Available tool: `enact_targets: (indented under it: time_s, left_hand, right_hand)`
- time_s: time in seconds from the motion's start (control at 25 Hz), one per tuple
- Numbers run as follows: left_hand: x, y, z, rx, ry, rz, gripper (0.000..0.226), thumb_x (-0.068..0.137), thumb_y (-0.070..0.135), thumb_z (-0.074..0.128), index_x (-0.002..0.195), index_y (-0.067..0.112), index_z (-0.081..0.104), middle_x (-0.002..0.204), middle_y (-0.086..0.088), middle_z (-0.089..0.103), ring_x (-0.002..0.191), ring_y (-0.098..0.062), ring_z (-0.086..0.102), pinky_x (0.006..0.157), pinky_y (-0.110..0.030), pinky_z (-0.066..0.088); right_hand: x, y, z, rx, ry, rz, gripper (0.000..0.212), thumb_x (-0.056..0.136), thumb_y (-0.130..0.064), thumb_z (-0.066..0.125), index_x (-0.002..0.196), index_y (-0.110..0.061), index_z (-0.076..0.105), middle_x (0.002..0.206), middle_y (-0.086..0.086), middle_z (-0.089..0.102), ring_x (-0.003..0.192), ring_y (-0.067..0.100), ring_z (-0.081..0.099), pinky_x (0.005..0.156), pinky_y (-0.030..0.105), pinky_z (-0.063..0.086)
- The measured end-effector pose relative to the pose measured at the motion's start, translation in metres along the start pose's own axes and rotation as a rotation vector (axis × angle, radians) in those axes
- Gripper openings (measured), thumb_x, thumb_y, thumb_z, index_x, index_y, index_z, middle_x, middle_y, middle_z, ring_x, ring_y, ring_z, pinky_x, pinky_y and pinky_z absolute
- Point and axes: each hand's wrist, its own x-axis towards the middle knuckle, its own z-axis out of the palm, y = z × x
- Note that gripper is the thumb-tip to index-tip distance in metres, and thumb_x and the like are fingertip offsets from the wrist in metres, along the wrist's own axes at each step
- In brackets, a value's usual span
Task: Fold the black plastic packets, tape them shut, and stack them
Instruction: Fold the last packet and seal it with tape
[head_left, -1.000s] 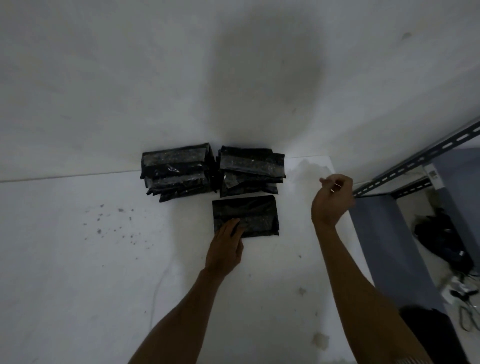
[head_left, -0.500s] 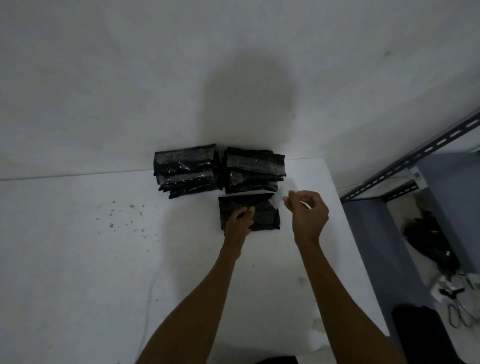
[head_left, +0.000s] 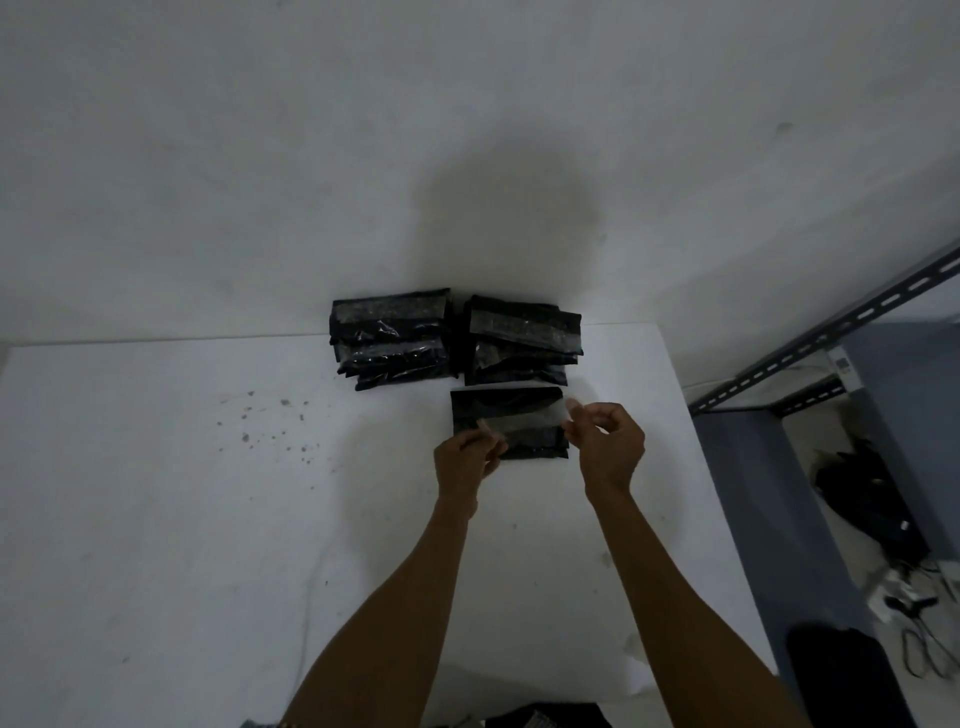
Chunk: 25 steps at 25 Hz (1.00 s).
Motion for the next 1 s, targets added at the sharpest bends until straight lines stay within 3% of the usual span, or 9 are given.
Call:
enact_targets:
  time_s: [0.08,0.24,0.4,0.56,0.72,0.88,1.0]
  left_hand:
    - [0.003,0.002,-0.009,0.035,-0.028,-0.043,0.01,0.092,0.007,0.064,0.095,0.002,0.072,0.096,-0.017,0.075,0.093,-0.029,0.072,0.08,-0.038,0.058]
    - [0.004,0.001,-0.017,0.022,-0.092,-0.116,0.019,0.091,0.004,0.057,0.106,0.0,0.069,0.105,-0.017,0.073,0.098,-0.03,0.071,0.087,-0.043,0.057]
    - [0.003,-0.007,-0.023,-0.068,-0.111,-0.022,0.031,0.086,-0.005,0.064,0.114,0.007,0.066,0.11,-0.018,0.07,0.103,-0.031,0.067,0.079,-0.036,0.057]
    - [-0.002,-0.004,-0.022,-0.242,-0.157,-0.126,0.038,0.087,-0.008,0.062,0.122,0.007,0.062,0.112,-0.018,0.07,0.101,-0.028,0.069,0.077,-0.032,0.056]
    - [-0.008,0.005,-0.02,-0.289,-0.159,-0.176,0.038,0.086,-0.009,0.056,0.121,0.003,0.062,0.1,-0.017,0.073,0.089,-0.027,0.07,0.069,-0.029,0.058]
    - [-0.009,0.016,-0.022,-0.374,-0.124,-0.187,0.03,0.089,0.003,0.051,0.115,-0.004,0.065,0.096,-0.021,0.071,0.086,-0.031,0.067,0.068,-0.031,0.06]
    - [-0.01,0.018,-0.03,-0.264,-0.18,-0.121,0.02,0.09,0.015,0.067,0.108,0.007,0.068,0.103,-0.018,0.071,0.092,-0.03,0.068,0.078,-0.037,0.058]
  right_hand:
    - [0.006,0.016,-0.002,-0.067,-0.019,-0.018,0.023,0.079,-0.044,0.08,0.073,-0.028,0.065,0.071,-0.001,0.069,0.065,0.024,0.071,0.067,0.053,0.059]
    - [0.011,0.036,-0.005,-0.137,-0.049,-0.022,0.02,0.083,-0.041,0.078,0.074,-0.028,0.064,0.071,-0.003,0.069,0.062,0.019,0.071,0.065,0.05,0.06]
    - [0.014,0.039,-0.009,-0.1,-0.075,-0.012,0.02,0.084,-0.032,0.078,0.079,-0.018,0.065,0.071,0.0,0.07,0.064,0.02,0.073,0.069,0.051,0.061]
    - [0.017,0.031,-0.015,-0.073,-0.051,-0.06,0.024,0.081,-0.035,0.08,0.078,-0.015,0.066,0.072,0.004,0.07,0.064,0.022,0.073,0.069,0.053,0.06]
    - [0.015,0.019,-0.016,-0.037,-0.003,-0.087,0.02,0.082,-0.023,0.08,0.076,-0.012,0.065,0.074,0.011,0.069,0.064,0.028,0.072,0.068,0.055,0.06]
    - [0.01,0.014,-0.012,-0.024,0.004,-0.082,0.02,0.083,-0.017,0.08,0.075,-0.009,0.063,0.07,0.01,0.069,0.064,0.026,0.073,0.069,0.055,0.059]
    - [0.005,0.013,-0.008,-0.056,-0.013,-0.103,0.019,0.084,-0.017,0.079,0.076,-0.009,0.063,0.07,0.006,0.069,0.065,0.02,0.073,0.07,0.052,0.06]
